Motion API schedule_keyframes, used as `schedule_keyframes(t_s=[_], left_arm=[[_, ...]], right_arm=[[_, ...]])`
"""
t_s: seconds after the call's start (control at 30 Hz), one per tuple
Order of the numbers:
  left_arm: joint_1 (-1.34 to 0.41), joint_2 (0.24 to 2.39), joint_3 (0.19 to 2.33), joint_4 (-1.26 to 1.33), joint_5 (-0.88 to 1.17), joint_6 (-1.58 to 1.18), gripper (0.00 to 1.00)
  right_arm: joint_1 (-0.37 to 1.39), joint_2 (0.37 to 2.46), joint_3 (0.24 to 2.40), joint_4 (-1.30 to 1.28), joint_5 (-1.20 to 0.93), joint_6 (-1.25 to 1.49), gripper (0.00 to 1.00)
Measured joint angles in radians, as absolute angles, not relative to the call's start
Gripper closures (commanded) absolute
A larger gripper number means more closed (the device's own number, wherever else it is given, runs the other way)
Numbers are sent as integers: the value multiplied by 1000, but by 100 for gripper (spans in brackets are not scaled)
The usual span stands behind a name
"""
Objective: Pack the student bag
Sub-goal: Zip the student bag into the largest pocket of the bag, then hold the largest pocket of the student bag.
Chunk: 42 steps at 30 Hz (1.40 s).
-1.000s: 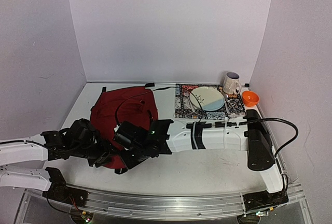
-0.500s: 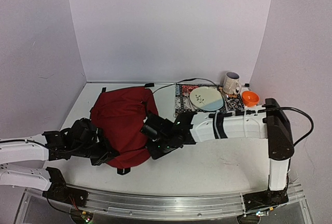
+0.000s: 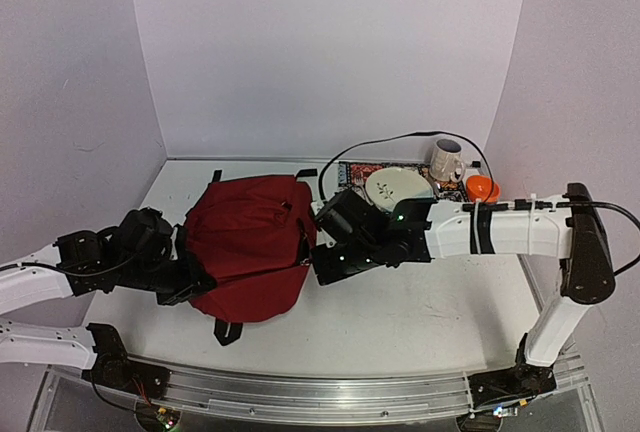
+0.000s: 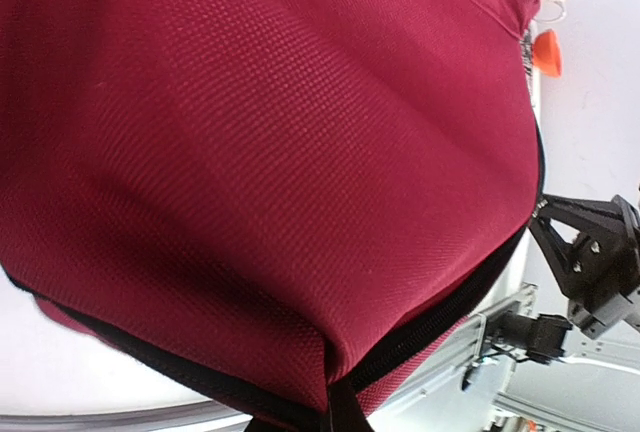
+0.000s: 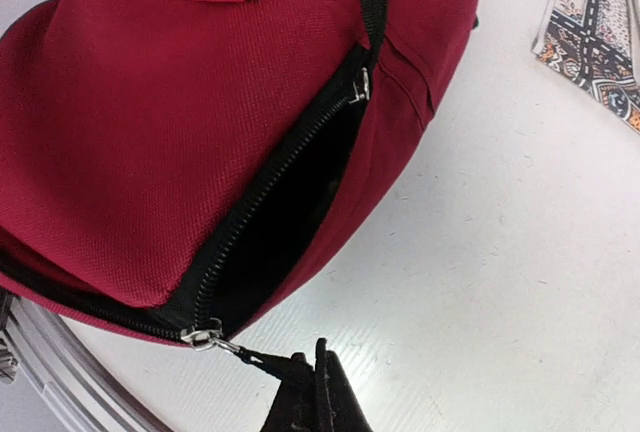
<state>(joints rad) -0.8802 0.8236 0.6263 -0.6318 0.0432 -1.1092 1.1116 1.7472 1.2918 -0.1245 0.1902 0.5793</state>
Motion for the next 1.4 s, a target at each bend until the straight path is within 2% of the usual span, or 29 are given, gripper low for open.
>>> schedule_keyframes(t_s=[0.4, 0.6, 0.67, 0.8, 0.97, 1.4], left_arm=[[-886, 778, 709, -806, -32, -1070, 100], [-886, 746, 730, -831, -50, -1046, 89], [-884, 754, 738, -846, -70, -1023, 79], [-882, 776, 765, -892, -108, -946, 50], [-874, 799, 773, -864, -101, -825, 31], [-873, 887, 802, -645, -12, -555, 17]], right_arm=[[1094, 1743, 1276, -53, 118, 559, 100], [1037, 1767, 1366, -76, 75, 523, 100], [1028, 1780, 1398, -95, 65, 494, 100], [1022, 1819, 1441, -138, 69, 436, 100], [1023, 1870, 1457, -177, 83, 398, 100], [1039, 1873, 1436, -186, 85, 386, 100]])
